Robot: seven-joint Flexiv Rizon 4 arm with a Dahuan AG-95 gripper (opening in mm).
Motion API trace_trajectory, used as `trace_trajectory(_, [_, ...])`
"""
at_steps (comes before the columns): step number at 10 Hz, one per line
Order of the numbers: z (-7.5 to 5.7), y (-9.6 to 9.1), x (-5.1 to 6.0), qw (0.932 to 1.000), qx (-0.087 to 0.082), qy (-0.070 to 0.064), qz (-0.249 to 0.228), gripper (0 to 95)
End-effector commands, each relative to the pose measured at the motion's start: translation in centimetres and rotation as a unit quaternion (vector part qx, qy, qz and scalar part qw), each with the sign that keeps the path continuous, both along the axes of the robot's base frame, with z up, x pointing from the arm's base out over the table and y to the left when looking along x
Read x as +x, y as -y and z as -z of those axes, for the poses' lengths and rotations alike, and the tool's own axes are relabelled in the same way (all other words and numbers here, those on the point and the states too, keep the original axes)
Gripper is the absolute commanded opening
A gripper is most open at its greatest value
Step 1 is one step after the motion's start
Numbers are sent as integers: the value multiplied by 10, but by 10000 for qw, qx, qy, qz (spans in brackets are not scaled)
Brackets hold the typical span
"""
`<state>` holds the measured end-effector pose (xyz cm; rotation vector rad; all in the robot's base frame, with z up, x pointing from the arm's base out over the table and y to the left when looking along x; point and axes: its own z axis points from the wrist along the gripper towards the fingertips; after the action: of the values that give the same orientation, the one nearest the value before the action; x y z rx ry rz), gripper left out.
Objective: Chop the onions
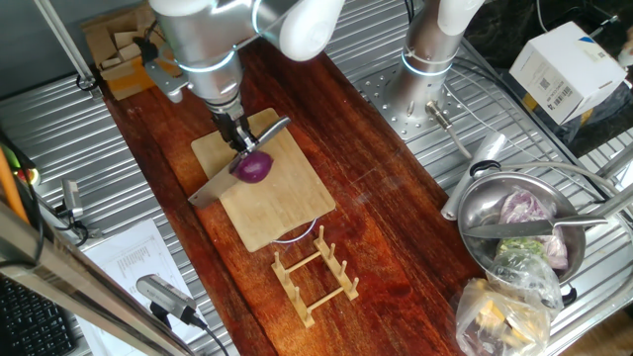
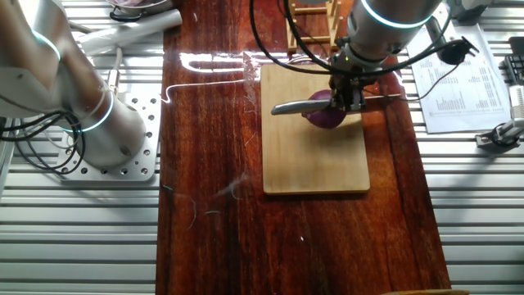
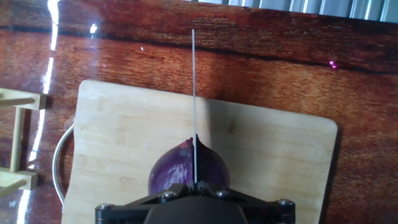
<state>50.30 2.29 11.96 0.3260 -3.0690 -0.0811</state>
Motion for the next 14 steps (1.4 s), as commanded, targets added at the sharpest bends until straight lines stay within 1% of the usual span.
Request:
trace_trajectory(1, [21, 0, -4, 9999, 3, 98, -30, 0])
trace_trajectory(2, [33, 1, -8, 9999, 13, 156, -64, 0])
trace_trajectory(3, [40, 2, -11, 9998, 50, 145, -83, 0])
trace_trajectory(4, [39, 3, -13, 9999, 85, 118, -94, 0])
trace_trajectory(6, [29, 2, -10, 9999, 93, 67, -74, 0])
trace_trajectory(8, [27, 2, -8, 9998, 81, 113, -113, 0])
trace_trajectory(9, [26, 3, -8, 9999, 94, 62, -73, 0])
trace_trajectory(11, [23, 3, -10, 9999, 75, 82, 10, 0])
trace_trajectory(12, [19, 2, -8, 9999, 79, 86, 19, 0])
trace_trajectory(13, [18, 2, -8, 9999, 69, 100, -1, 190])
trace_trajectory(14, [18, 2, -8, 9999, 70, 112, -22, 190])
